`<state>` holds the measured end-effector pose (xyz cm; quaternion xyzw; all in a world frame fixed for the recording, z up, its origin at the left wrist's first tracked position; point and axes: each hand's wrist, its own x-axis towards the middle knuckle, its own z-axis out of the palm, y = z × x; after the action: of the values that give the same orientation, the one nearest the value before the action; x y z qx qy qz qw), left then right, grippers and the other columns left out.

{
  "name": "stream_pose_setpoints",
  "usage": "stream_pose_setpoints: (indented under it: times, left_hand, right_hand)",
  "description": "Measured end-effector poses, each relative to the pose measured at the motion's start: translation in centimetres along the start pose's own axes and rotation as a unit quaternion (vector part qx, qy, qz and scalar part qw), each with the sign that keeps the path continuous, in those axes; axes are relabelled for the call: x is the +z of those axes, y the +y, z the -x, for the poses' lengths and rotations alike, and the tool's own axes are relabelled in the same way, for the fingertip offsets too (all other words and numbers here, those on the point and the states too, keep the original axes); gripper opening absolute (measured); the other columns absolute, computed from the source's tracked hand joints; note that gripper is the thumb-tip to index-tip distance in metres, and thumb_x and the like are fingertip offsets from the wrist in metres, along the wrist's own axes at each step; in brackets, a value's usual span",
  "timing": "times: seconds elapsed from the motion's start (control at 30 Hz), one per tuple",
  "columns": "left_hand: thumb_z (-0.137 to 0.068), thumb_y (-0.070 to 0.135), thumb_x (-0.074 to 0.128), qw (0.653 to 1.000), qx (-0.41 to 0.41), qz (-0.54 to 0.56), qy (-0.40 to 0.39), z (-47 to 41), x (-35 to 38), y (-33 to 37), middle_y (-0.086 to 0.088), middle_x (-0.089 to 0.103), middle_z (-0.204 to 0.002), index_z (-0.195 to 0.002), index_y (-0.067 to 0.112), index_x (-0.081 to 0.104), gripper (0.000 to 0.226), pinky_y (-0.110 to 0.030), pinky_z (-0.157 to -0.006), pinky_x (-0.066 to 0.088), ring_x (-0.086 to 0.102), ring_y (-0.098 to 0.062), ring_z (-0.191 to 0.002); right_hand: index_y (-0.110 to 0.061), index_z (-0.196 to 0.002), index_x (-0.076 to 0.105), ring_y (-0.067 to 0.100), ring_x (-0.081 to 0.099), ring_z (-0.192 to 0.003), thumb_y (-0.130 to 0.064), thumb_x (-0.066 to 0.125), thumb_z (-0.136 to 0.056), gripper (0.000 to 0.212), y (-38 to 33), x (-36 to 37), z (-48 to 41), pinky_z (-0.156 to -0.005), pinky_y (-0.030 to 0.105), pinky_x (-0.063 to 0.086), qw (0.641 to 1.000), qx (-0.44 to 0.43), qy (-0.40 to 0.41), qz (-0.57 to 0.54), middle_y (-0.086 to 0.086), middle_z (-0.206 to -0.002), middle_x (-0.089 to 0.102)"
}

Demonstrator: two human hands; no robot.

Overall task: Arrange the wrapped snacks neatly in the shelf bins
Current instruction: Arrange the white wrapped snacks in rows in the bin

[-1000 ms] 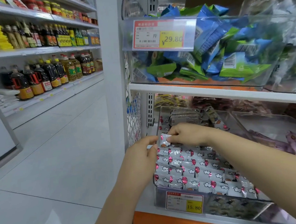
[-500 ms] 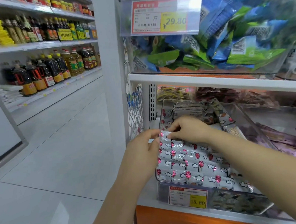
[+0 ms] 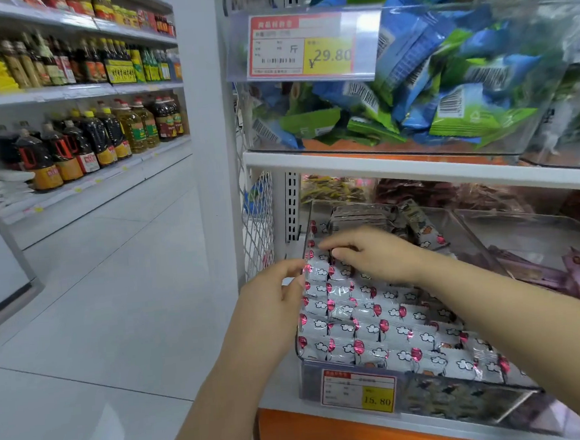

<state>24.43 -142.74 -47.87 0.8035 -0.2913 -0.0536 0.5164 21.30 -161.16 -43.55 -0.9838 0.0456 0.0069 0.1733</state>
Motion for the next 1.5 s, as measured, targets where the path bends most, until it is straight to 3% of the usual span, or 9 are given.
stream_pose_setpoints:
  times: [0.17,0.43,0.6,0.73,0.93,1.03,1.13,1.37,1.5]
  left_hand:
    - [-0.097,0.022,0.045,1.0,0.006,-0.011,0.006,-0.1,0.1,0.1,0.017,0.06,-0.116,-0.124,0.032,0.056,0.03,-0.021,-0.088,0.047,0.058,0.002,-0.097]
    - [-0.097,0.022,0.045,0.999,0.017,-0.029,0.013,0.0,0.1,0.3,0.015,0.059,-0.118,-0.124,0.032,0.056,0.031,-0.011,-0.079,0.04,0.056,0.002,-0.096]
    - [-0.096,0.015,0.047,0.99,0.073,-0.107,0.048,0.3,0.2,0.3,0.008,0.058,-0.124,-0.125,0.026,0.057,0.033,-0.007,-0.086,0.034,0.051,0.001,-0.101]
    - [-0.095,0.01,0.046,0.972,0.158,-0.155,0.085,0.9,0.8,2.0,0.011,0.055,-0.124,-0.124,0.024,0.059,0.035,0.007,-0.087,0.019,0.043,0.005,-0.106]
    - [-0.098,0.026,0.041,0.96,0.176,-0.208,-0.07,1.4,4.8,4.1,0.009,0.038,-0.146,-0.14,0.026,0.041,0.041,-0.01,-0.105,0.013,0.03,-0.005,-0.133]
    - [-0.096,0.053,0.029,0.916,0.131,-0.345,-0.159,0.3,6.5,3.6,0.009,0.006,-0.157,-0.148,0.034,0.015,0.057,-0.037,-0.118,0.002,0.004,-0.012,-0.144]
    - [-0.088,0.069,0.014,0.88,0.087,-0.419,-0.206,-1.1,7.8,3.1,0.011,-0.01,-0.156,-0.147,0.041,0.0,0.066,-0.045,-0.116,-0.008,-0.01,-0.014,-0.144]
    - [-0.084,0.072,0.006,0.841,0.045,-0.48,-0.245,-2.0,8.6,3.6,0.01,-0.002,-0.157,-0.147,0.038,0.001,0.072,-0.044,-0.116,-0.005,-0.001,-0.015,-0.145]
    - [-0.085,0.071,0.004,0.828,0.026,-0.505,-0.242,-1.6,8.4,4.1,0.009,0.005,-0.157,-0.149,0.032,0.008,0.076,-0.047,-0.116,-0.003,0.004,-0.016,-0.145]
  right_hand:
    - [-0.02,-0.146,0.031,0.009,0.013,-0.143,-0.032,0.019,-0.103,0.046,-0.3,2.6,1.2,-0.111,0.017,0.004,0.993,-0.013,-0.117,0.013,-0.007,-0.155,0.022]
    - [-0.027,-0.15,0.012,0.003,-0.003,-0.143,-0.037,0.012,-0.103,0.048,0.3,3.0,1.3,-0.113,0.018,-0.005,0.989,-0.003,-0.149,0.024,-0.011,-0.158,0.003]
    - [-0.026,-0.15,0.012,0.003,0.002,-0.143,-0.033,0.019,-0.103,0.049,-0.8,0.6,4.2,-0.107,0.011,-0.004,0.997,0.008,-0.068,0.02,-0.013,-0.157,0.006]
    - [-0.032,-0.15,0.013,0.008,0.002,-0.145,-0.039,0.031,-0.099,0.054,0.8,-1.0,9.6,-0.119,0.036,0.0,0.988,0.055,0.005,0.145,-0.012,-0.157,0.005]
    - [-0.036,-0.146,0.023,0.013,0.018,-0.143,-0.043,0.039,-0.096,0.052,3.7,0.4,14.3,-0.115,0.036,0.008,0.975,0.146,0.063,0.158,-0.008,-0.158,0.008]
    - [-0.037,-0.145,0.026,0.012,0.023,-0.141,-0.041,0.039,-0.096,0.05,4.5,1.0,15.1,-0.117,0.036,-0.001,0.974,0.141,0.11,0.137,-0.01,-0.157,0.01]
    - [-0.038,-0.144,0.027,0.009,0.022,-0.14,-0.041,0.042,-0.095,0.051,5.2,0.8,15.0,-0.117,0.036,-0.001,0.975,0.119,0.127,0.136,-0.012,-0.156,0.014]
    - [-0.034,-0.134,0.048,0.006,0.033,-0.133,-0.027,0.051,-0.089,0.045,6.0,0.4,15.0,-0.116,0.035,0.004,0.978,0.087,0.184,0.055,-0.016,-0.146,0.036]
    - [-0.026,-0.117,0.066,-0.01,0.051,-0.097,-0.011,0.056,-0.082,0.039,5.8,-0.5,16.4,-0.095,0.013,0.038,0.957,0.079,0.264,-0.092,-0.019,-0.117,0.054]
